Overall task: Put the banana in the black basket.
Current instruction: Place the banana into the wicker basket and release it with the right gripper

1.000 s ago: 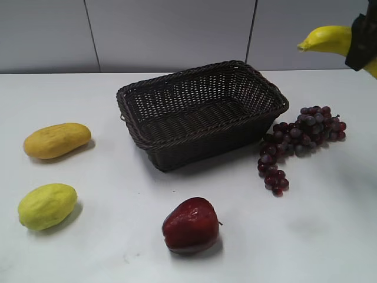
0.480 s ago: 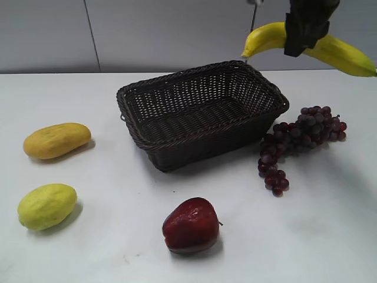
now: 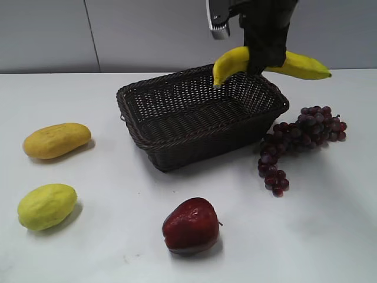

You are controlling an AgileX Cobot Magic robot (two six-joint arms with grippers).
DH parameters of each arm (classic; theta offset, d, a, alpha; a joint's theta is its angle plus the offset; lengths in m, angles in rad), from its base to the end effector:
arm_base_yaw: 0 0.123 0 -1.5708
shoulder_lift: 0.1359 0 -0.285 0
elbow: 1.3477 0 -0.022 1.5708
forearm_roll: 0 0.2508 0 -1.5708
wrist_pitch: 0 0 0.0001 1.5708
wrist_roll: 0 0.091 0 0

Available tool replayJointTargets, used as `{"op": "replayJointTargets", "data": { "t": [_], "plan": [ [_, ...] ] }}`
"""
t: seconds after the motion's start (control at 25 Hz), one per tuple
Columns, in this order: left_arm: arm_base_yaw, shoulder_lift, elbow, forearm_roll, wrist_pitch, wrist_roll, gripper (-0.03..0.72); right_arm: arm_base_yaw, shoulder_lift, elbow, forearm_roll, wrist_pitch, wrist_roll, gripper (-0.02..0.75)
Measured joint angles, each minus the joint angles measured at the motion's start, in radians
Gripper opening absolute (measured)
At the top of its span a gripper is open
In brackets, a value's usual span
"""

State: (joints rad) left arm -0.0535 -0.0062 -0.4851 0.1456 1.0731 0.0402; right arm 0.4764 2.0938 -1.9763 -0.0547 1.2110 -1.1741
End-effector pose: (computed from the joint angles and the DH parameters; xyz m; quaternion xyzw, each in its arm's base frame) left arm -0.0044 0.0119 0.2728 0.0372 0.8556 0.0693 0.5116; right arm 0.4066 0.2046 0.2767 -0.7281 0.6650 -0.0813 0.1449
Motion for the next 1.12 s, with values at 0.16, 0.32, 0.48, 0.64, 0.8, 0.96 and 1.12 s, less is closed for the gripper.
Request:
{"op": "replayJointTargets", "data": {
  "t": [0.16,0.32,0.48,0.64,0.8,0.96,1.12],
  "plan": [
    [0.0,0.0,0.0,0.0,0.0,0.0,0.232,0.039,0.038,-0.003,0.001,-0.01,-0.078,0.321],
    [0.0,0.0,0.0,0.0,0.0,0.0,0.232,0.076,0.072,-0.003,0.004,-0.079,-0.119,0.321],
    [0.0,0.0,0.0,0.0,0.0,0.0,0.232,0.093,0.104,-0.008,0.008,-0.122,-0.124,0.32],
    [0.0,0.0,0.0,0.0,0.0,0.0,0.232,0.095,0.159,-0.018,0.01,-0.145,-0.124,0.32],
    [0.0,0.0,0.0,0.0,0.0,0.0,0.232,0.095,0.185,-0.02,0.01,-0.188,-0.124,0.32],
    [0.0,0.0,0.0,0.0,0.0,0.0,0.232,0.095,0.191,-0.022,0.012,-0.204,-0.124,0.32],
    [0.0,0.0,0.0,0.0,0.0,0.0,0.232,0.095,0.192,-0.022,0.014,-0.207,-0.124,0.32]
  ]
}}
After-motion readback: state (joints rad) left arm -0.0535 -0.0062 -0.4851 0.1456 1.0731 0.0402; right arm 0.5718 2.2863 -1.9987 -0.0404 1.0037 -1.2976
